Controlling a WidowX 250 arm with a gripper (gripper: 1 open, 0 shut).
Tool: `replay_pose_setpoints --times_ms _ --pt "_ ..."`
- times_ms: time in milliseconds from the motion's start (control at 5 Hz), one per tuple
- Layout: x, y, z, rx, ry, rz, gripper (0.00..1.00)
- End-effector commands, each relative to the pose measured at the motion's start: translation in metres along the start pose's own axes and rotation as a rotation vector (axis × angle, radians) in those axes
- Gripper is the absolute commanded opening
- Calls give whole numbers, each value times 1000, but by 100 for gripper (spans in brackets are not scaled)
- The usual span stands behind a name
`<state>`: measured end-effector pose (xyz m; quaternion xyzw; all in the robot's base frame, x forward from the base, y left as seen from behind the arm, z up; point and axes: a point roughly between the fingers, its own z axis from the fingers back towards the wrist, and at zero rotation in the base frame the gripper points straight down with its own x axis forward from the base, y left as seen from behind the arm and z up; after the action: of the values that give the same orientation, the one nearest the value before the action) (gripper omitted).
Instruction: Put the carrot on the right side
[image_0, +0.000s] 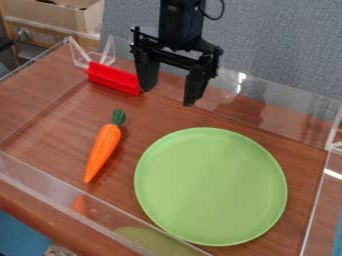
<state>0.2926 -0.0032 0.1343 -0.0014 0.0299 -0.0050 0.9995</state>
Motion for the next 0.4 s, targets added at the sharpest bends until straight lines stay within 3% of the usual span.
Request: replay_pose_setpoints --times_ms 0,200 --pt "-4 10 -14 3 27 -49 100" --pt "-18 45 -31 5 27 -39 100"
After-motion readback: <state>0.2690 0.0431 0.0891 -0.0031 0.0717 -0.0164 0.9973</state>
